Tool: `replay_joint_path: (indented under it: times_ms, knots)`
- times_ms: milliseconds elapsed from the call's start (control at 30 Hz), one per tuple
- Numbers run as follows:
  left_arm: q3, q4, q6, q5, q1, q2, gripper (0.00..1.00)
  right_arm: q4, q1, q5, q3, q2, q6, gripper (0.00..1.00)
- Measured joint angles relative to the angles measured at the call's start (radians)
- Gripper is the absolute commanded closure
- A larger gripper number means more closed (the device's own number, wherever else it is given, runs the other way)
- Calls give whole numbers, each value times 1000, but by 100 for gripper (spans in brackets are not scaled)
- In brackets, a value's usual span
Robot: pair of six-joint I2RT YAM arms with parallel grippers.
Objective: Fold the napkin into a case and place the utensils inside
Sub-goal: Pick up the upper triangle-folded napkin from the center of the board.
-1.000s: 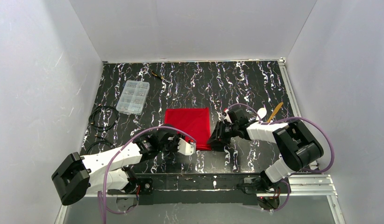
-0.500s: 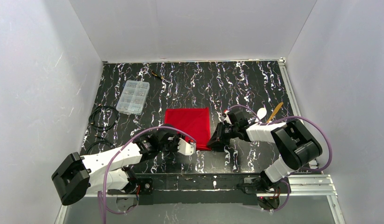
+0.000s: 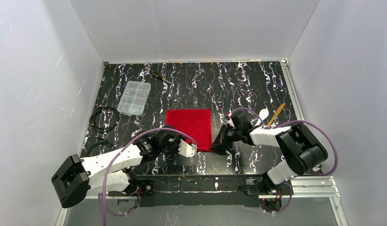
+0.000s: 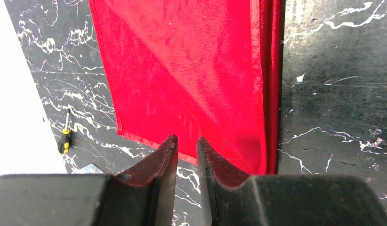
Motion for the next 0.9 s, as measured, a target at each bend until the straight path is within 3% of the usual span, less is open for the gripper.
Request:
replay_joint_path:
  times_ms: [467,667,900]
  knots:
    - [23,-11,-16,12,0,16,78,27,14,3,-55,-33,16,97]
    - [88,-43,-46,49,-8,45,77,51,21,-11,-55,-6,26,81]
    - [141,-138,-106,162,-18,43,75,23,24,-4,-35,-10,14,72]
